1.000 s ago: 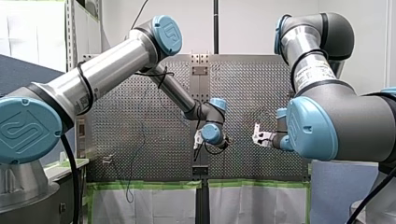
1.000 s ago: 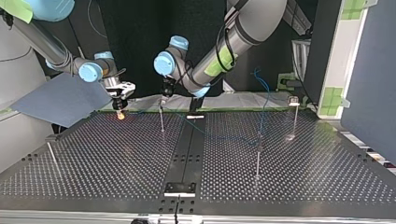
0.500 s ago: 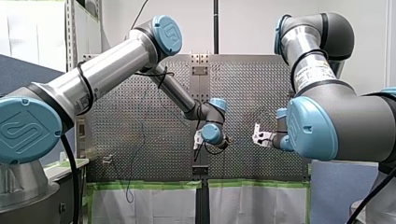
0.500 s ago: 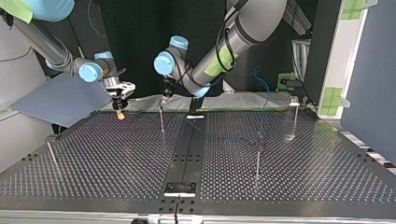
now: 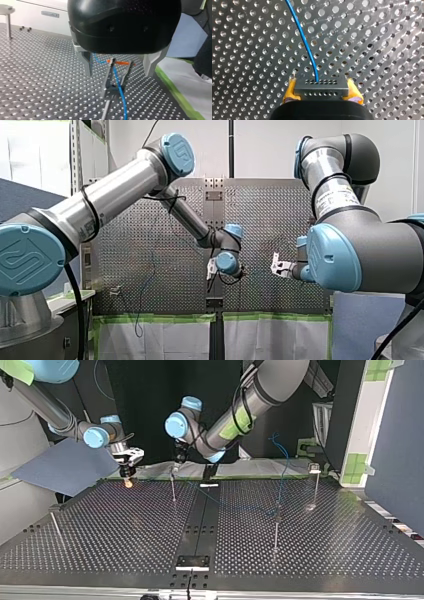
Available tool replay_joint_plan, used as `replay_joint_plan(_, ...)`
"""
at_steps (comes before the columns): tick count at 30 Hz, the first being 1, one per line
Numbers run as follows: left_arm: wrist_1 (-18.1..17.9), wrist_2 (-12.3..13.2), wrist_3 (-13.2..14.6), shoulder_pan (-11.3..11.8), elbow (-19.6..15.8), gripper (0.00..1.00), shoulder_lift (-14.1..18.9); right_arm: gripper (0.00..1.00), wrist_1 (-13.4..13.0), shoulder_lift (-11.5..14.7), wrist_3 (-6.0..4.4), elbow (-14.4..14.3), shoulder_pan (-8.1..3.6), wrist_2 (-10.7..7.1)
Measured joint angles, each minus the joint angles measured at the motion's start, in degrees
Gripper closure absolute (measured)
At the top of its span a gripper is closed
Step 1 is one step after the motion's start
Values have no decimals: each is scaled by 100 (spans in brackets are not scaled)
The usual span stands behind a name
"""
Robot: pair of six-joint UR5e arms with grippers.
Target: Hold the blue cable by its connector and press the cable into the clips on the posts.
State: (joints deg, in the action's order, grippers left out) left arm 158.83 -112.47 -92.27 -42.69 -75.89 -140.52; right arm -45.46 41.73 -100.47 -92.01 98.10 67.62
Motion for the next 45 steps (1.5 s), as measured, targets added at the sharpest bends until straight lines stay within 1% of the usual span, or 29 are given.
replay_joint_plan(5,-252,-21,-51,19,-248,0,245,100,5,0,0,1,-15,5)
replay_joint_plan(11,-577,-39,-289,-14,-577,0,573,100,4,-1,0,1,-19,2)
replay_joint_plan(16,-820,-155,-430,-14,-816,0,813,100,10,-1,-16,0,-19,-92)
replay_joint_plan(21,-1096,-282,-548,-15,-1096,0,1092,100,14,-1,-25,-1,-17,-129)
replay_joint_plan(24,-1268,-389,-568,-25,-1269,0,1264,100,17,-1,-26,-2,-16,-137)
replay_joint_plan(29,-1513,-495,-572,-38,-1510,0,1506,100,20,0,-31,-1,-16,-142)
replay_joint_plan(33,-1724,-642,-576,-55,-1720,0,1717,100,20,-1,-39,-1,-16,-143)
replay_joint_plan(45,-2414,-793,-581,-94,-2411,0,2408,100,19,-1,-44,1,-16,-143)
